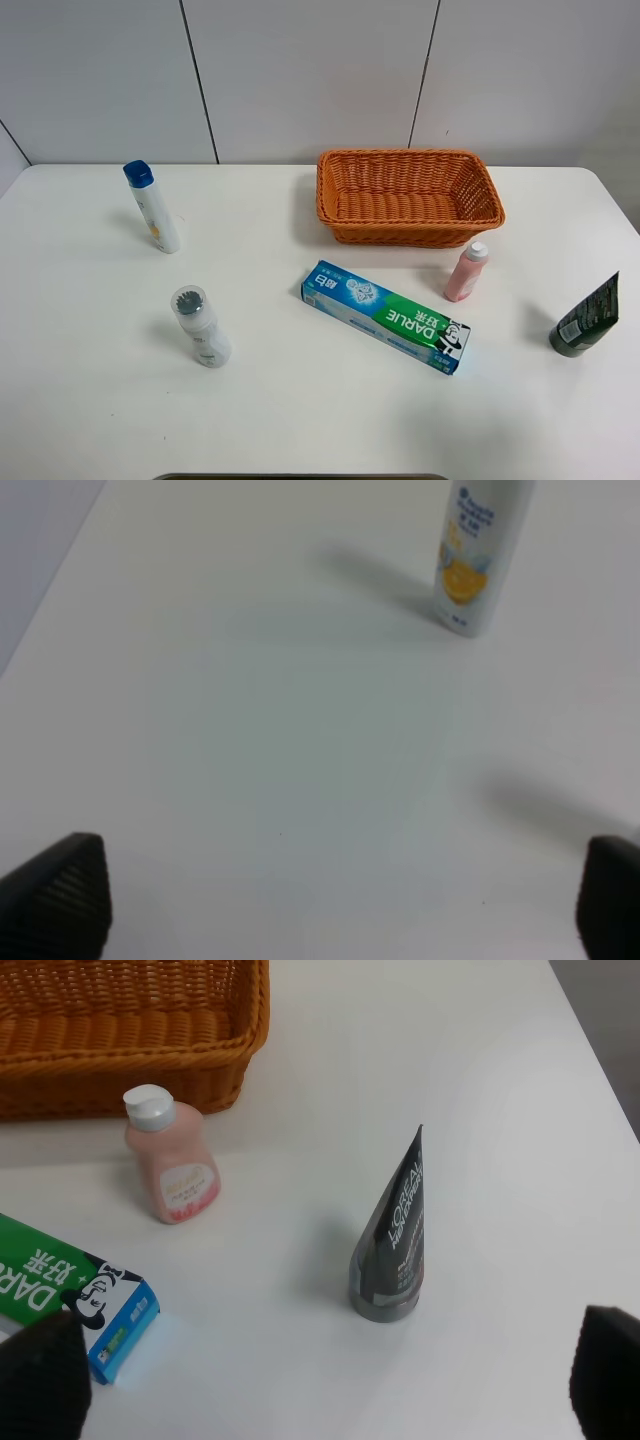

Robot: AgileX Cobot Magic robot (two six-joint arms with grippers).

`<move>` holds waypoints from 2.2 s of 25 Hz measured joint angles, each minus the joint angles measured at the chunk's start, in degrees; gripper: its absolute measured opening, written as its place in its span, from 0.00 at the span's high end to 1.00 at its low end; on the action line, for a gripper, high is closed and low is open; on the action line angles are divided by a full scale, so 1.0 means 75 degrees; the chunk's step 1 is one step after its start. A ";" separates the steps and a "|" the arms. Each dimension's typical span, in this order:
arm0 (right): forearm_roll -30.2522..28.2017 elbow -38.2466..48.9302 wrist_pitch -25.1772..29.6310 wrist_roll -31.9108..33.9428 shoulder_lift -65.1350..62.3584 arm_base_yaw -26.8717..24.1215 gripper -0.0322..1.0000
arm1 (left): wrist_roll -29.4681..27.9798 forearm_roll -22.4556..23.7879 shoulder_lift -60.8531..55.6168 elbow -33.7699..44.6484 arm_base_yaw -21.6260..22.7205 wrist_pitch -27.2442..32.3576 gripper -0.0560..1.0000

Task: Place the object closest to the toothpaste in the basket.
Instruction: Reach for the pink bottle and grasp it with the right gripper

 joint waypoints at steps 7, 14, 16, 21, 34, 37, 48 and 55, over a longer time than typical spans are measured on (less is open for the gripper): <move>0.0000 0.0000 0.0000 0.0000 0.0000 0.0000 0.01 | 0.0000 0.0000 0.0000 0.0000 0.0000 0.0000 0.06; 0.0000 0.0000 0.0000 0.0000 0.0000 0.0000 0.01 | 0.0000 0.0000 0.0000 0.0000 0.0000 0.0000 0.06; 0.0000 0.0000 0.0000 0.0000 0.0000 0.0000 0.01 | 0.0000 0.0000 0.0000 0.0000 0.0000 0.0000 0.06; 0.0000 0.0000 0.0000 0.0000 0.0000 0.0000 0.01 | 0.0000 0.0000 0.0000 0.0000 0.0000 0.0000 0.06; 0.0050 -0.0684 0.0000 0.0346 0.0362 0.0000 0.01 | 0.0000 0.0000 0.0000 0.0000 0.0000 0.0000 0.06; 0.0050 -0.1247 -0.0029 0.0625 0.1184 0.0000 0.01 | 0.0000 0.0000 0.0000 0.0000 0.0000 0.0000 0.06; 0.0117 -0.2720 -0.0151 0.2004 0.4683 0.0000 0.01 | 0.0000 0.0000 0.0000 0.0000 0.0000 0.0000 0.06; 0.0633 -0.2890 -0.0647 0.2662 0.6511 -0.0008 0.01 | 0.0000 0.0000 0.0000 0.0000 0.0000 0.0000 0.06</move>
